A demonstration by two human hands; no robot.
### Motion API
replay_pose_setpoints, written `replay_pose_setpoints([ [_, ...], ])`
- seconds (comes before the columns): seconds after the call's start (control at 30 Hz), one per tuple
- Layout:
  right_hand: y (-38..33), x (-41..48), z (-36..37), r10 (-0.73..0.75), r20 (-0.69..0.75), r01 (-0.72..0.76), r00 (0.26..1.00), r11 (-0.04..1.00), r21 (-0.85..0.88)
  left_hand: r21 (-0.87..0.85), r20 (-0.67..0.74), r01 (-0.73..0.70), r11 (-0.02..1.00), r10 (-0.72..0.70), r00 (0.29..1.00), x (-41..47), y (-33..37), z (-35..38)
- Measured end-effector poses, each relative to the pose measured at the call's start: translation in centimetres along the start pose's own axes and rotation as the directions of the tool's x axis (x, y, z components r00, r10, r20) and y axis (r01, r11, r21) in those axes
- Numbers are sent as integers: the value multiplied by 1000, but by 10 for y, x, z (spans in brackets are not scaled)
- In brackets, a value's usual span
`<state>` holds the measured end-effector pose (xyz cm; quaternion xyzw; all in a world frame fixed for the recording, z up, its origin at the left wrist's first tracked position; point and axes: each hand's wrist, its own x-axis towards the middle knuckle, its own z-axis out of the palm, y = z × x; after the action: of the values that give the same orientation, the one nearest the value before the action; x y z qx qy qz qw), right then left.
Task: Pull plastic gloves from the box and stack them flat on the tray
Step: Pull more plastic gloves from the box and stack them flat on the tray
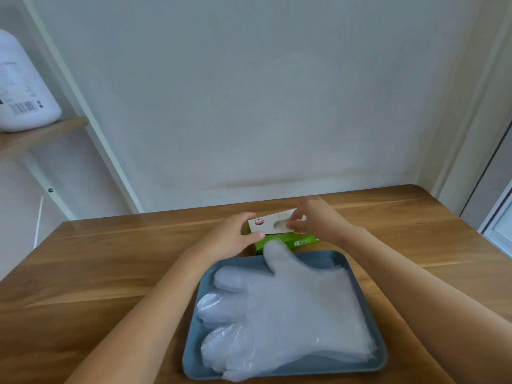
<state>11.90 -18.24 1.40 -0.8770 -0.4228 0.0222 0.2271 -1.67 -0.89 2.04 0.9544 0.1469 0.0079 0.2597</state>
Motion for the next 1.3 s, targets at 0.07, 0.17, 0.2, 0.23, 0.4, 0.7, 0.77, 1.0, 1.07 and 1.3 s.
replay_pose_setpoints([
  [0.07, 2, 6, 10, 43, 36, -44, 998, 999, 13, -15, 35, -10, 1000, 10, 999, 11, -2, 12],
  [0.17, 5, 11, 17, 82, 53, -86, 995, 994, 69, -91, 133, 26, 995, -14, 991, 21, -7, 25],
  [0.2, 6, 12, 20, 81, 53, -84, 995, 995, 59, -115, 153, 57, 992, -39, 987, 23, -9, 28],
  [0.23, 7, 12, 24, 76, 47, -78, 996, 996, 39, -122, 164, 80, 989, -60, 985, 25, -10, 31],
  [0.4, 14, 9, 29, 45, -9, -44, 999, 994, 99, -77, 189, 58, 995, -43, 981, 28, -13, 34],
  [0.7, 28, 10, 16, 204, -78, -135, 976, 842, 523, -120, 151, 36, 992, -17, 988, 32, -18, 38],
  [0.77, 29, 9, 17, 199, -70, -129, 977, 828, 546, -125, 139, 41, 991, -23, 990, 33, -19, 39],
  [1.0, 25, 12, 33, 55, -109, -22, 992, 958, 287, -131, 112, 54, 990, -39, 993, 35, -22, 42],
  [1.07, 25, 13, 37, 38, -115, -6, 993, 965, 261, -138, 113, 53, 989, -38, 993, 34, -21, 41],
  [1.3, 28, 11, 18, 112, -102, -37, 988, 833, 552, -112, 94, 38, 993, -27, 995, 33, -17, 41],
])
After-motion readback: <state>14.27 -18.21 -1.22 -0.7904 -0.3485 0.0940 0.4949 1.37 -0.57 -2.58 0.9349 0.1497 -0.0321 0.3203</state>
